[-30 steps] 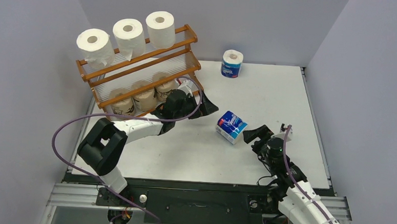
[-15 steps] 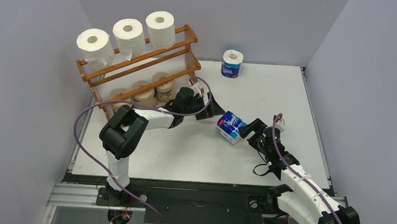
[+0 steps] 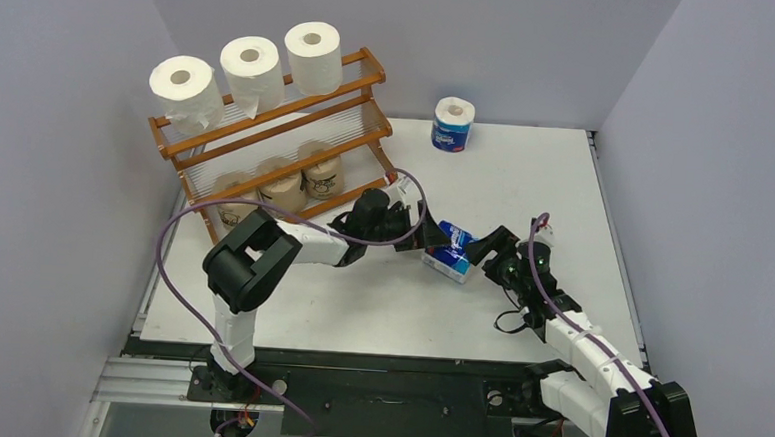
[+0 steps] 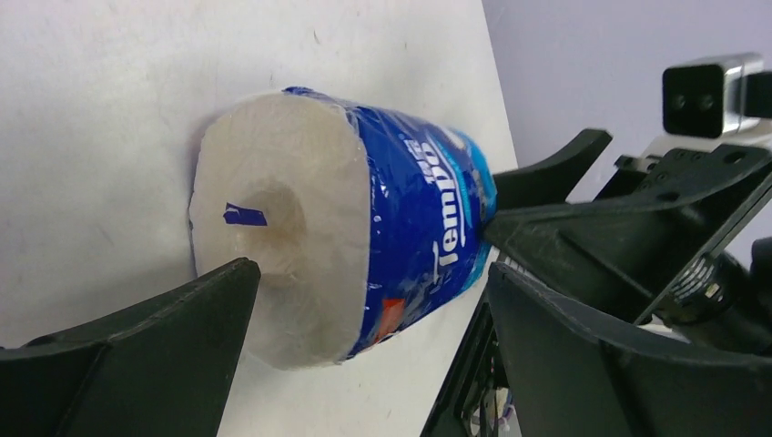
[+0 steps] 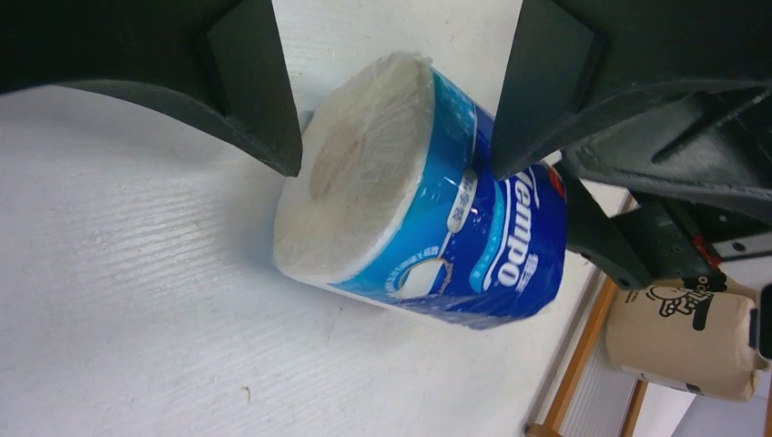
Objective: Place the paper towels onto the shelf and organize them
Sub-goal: Adjust the paper towel at the center of the board.
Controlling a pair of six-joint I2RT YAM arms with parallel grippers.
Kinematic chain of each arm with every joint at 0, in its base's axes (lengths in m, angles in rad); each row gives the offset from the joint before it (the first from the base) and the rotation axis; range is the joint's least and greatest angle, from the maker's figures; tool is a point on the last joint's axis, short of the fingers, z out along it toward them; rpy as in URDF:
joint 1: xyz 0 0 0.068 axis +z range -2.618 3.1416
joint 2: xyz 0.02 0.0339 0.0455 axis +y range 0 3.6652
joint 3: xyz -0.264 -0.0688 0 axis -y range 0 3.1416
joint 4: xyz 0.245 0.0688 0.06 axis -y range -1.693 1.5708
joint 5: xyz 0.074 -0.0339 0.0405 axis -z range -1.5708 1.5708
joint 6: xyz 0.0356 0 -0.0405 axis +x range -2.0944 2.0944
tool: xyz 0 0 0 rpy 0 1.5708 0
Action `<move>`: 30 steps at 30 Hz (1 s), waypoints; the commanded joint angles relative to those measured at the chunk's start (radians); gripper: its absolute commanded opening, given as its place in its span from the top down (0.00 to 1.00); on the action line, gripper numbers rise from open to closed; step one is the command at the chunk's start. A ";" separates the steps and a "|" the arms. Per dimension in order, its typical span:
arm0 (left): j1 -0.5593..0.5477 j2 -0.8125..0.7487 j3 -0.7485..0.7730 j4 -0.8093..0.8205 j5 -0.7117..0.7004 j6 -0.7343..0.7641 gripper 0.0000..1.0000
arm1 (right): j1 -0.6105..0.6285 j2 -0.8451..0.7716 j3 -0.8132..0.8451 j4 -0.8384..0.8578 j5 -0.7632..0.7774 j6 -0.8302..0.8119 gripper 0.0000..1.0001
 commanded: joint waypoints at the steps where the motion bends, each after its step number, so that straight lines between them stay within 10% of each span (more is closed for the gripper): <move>1: -0.030 -0.091 -0.069 0.110 0.003 -0.019 0.04 | -0.015 0.003 0.017 0.057 -0.021 -0.023 0.29; 16: -0.046 -0.342 -0.299 0.081 -0.198 -0.031 0.04 | -0.052 -0.072 0.041 -0.035 -0.031 -0.045 0.29; 30: 0.015 -0.192 -0.260 0.292 -0.067 -0.147 0.04 | -0.072 -0.167 0.026 -0.126 -0.089 -0.083 0.28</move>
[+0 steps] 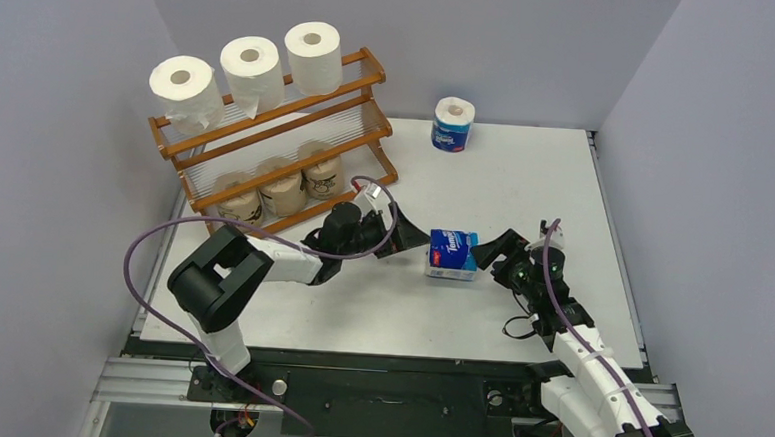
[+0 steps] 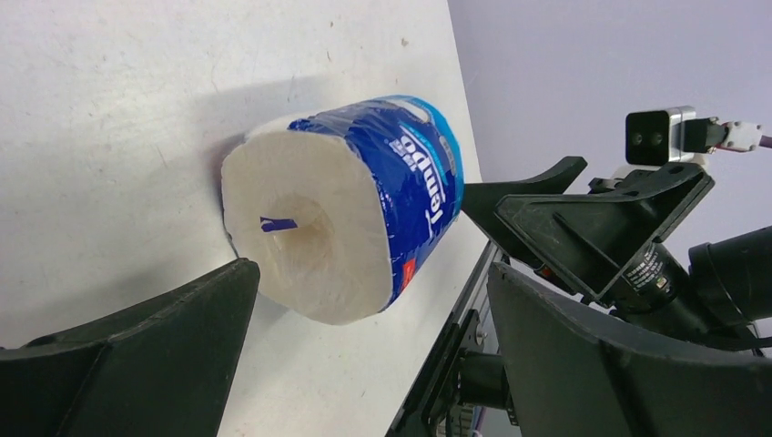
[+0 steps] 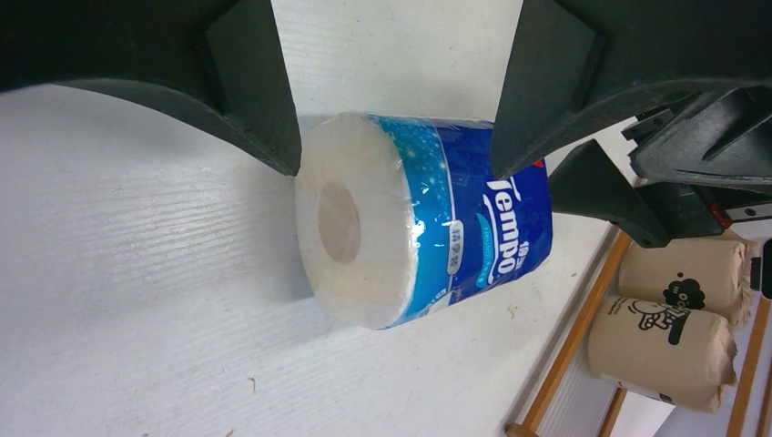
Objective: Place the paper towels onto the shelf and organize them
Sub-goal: Adjust the paper towel at the center of the board.
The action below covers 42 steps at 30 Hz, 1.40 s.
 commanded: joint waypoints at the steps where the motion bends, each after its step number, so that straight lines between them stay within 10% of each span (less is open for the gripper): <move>1: -0.018 0.044 0.046 0.125 0.052 -0.028 0.04 | -0.010 -0.004 0.026 -0.013 -0.025 -0.022 0.28; 23: -0.059 0.240 0.192 0.175 0.125 -0.072 0.00 | -0.010 0.013 0.009 0.024 -0.034 -0.010 0.28; 42: -0.074 0.293 0.175 0.361 0.175 -0.167 0.64 | -0.011 0.014 -0.004 0.044 -0.035 -0.003 0.28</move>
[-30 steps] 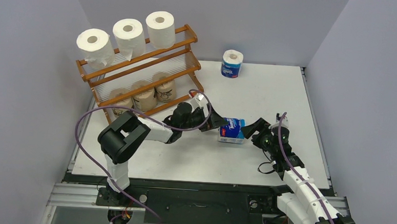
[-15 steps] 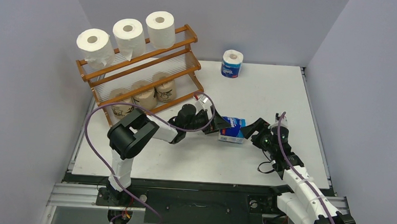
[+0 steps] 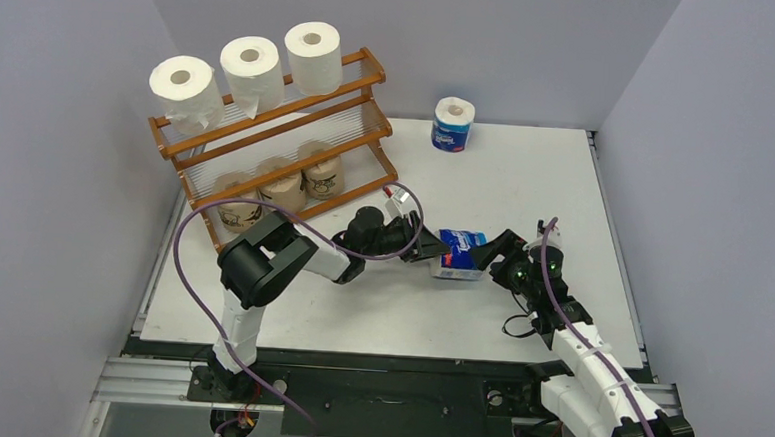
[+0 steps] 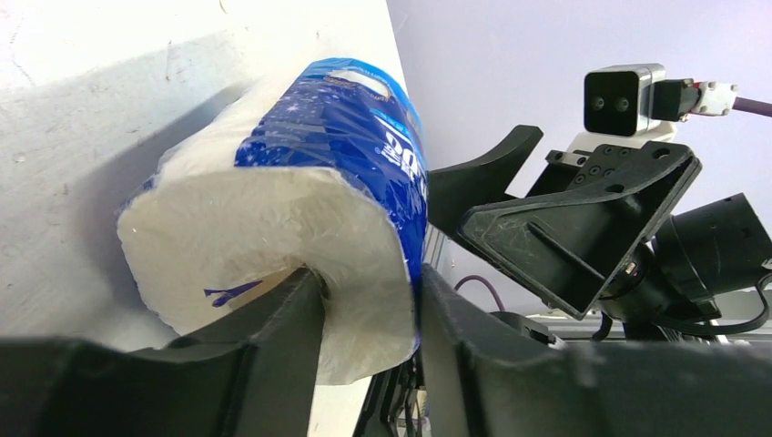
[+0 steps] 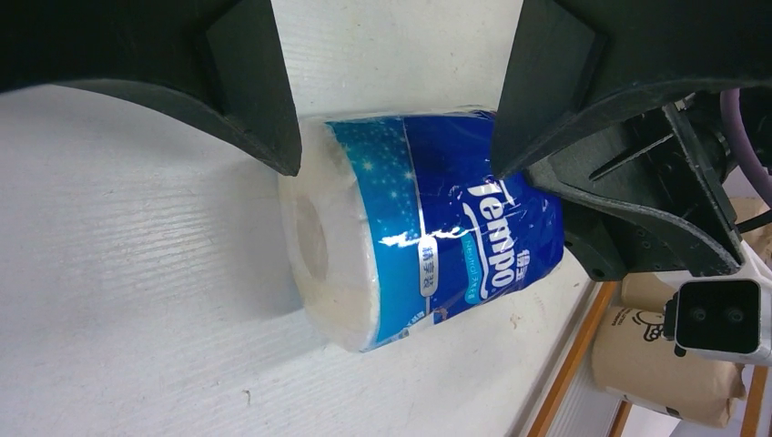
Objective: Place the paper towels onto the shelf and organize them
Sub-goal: Adjust the paper towel at the center of the board.
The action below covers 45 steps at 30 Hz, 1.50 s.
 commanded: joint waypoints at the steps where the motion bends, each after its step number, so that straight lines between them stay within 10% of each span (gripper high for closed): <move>1: -0.005 -0.004 0.023 0.119 0.028 -0.023 0.69 | -0.007 -0.019 -0.003 0.041 -0.005 0.002 0.28; 12: -0.001 -0.133 -0.021 0.025 0.004 0.034 0.85 | -0.006 -0.098 0.037 -0.039 0.002 -0.004 0.28; 29: -0.032 -0.677 0.182 -1.329 -0.530 0.721 0.87 | 0.219 -0.126 0.245 -0.343 0.261 -0.180 0.30; 45: -0.106 -0.587 0.366 -1.721 -0.789 0.912 0.84 | 0.400 0.047 0.256 -0.304 0.358 -0.213 0.30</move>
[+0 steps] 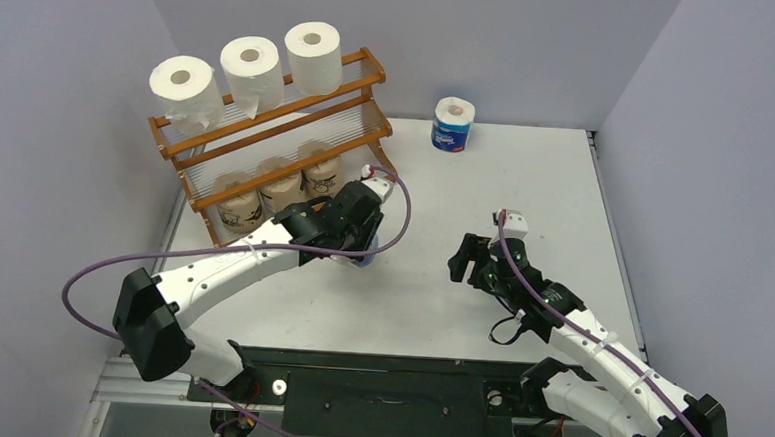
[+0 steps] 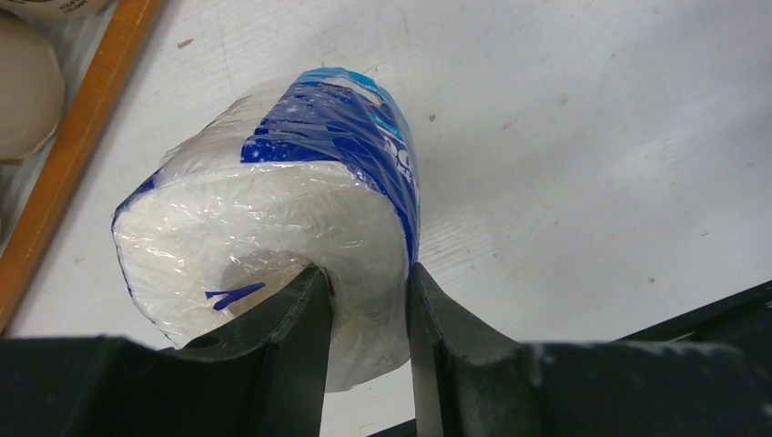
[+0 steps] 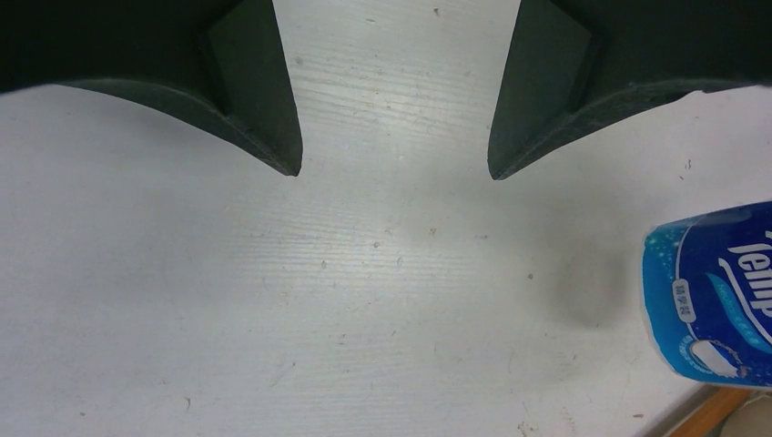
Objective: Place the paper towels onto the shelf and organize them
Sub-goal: Adjust the paper towel at the center of the board.
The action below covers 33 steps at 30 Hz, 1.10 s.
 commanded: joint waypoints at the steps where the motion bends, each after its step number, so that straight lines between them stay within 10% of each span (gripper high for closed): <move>1: -0.021 0.040 0.028 -0.036 -0.034 0.049 0.84 | 0.008 0.017 0.011 0.040 0.038 -0.023 0.30; 13: -0.058 0.146 0.012 -0.022 0.005 0.042 0.77 | 0.007 0.034 0.009 0.045 0.041 -0.044 0.29; 28: -0.060 0.056 0.009 0.000 -0.008 -0.003 0.02 | 0.009 0.035 0.011 0.045 0.050 -0.045 0.29; 33: -0.060 0.002 -0.038 0.078 0.014 -0.051 0.03 | 0.009 0.037 0.003 0.054 0.052 -0.039 0.29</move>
